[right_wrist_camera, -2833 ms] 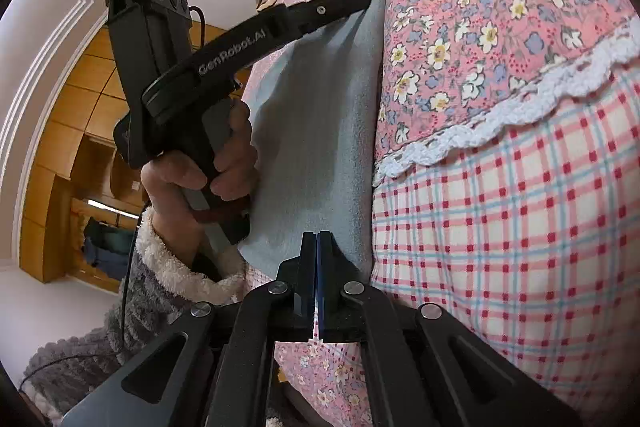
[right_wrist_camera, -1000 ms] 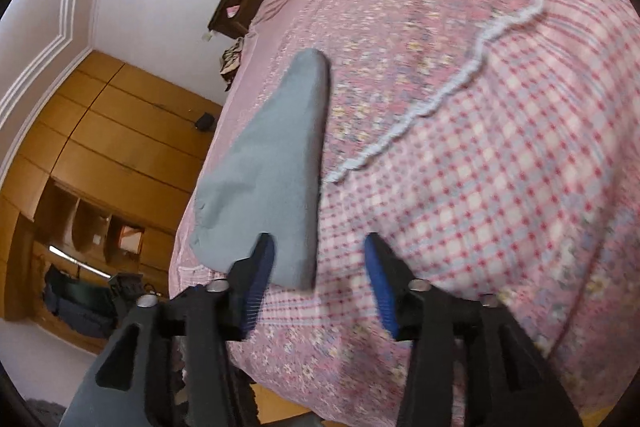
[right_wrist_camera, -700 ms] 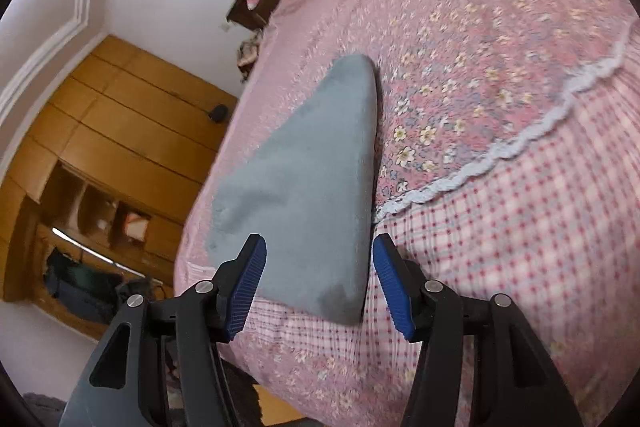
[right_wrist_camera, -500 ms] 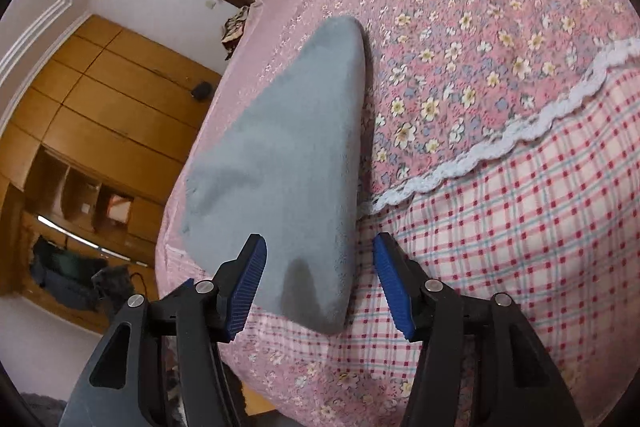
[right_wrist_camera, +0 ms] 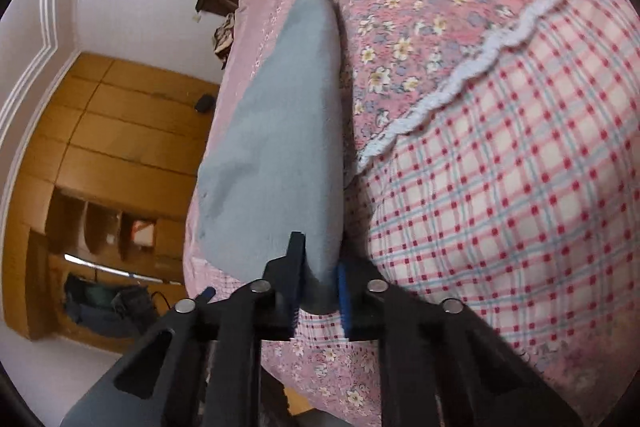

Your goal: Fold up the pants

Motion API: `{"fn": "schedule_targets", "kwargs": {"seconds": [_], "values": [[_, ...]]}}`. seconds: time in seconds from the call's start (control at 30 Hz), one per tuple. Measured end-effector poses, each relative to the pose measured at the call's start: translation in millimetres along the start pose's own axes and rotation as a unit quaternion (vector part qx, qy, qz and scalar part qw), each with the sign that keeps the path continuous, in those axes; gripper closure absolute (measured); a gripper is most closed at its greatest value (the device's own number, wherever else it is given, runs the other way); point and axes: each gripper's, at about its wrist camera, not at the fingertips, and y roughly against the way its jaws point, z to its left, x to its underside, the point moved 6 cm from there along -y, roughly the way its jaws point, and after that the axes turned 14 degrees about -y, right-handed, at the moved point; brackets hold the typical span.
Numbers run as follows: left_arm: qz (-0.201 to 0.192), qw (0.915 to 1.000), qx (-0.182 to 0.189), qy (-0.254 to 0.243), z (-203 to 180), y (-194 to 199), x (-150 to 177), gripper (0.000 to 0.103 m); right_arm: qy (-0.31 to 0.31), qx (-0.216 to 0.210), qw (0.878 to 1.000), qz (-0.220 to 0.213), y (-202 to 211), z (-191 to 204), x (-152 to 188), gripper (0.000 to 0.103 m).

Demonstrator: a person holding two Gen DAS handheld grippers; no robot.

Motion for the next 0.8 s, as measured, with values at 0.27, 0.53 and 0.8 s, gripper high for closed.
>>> {"fn": "schedule_targets", "kwargs": {"seconds": [0.27,0.53,0.8], "values": [[0.001,1.0,0.005,0.005,2,11,19,0.047,0.117,0.168,0.978,-0.043,-4,50,7,0.092],[-0.026,0.9981,0.039,0.041,36,16,24,0.047,0.266,0.311,0.909,-0.08,-10,125,24,0.092],[-0.05,0.9942,0.061,0.073,80,37,43,0.047,0.487,0.42,0.756,-0.12,-91,226,95,0.093]]}}
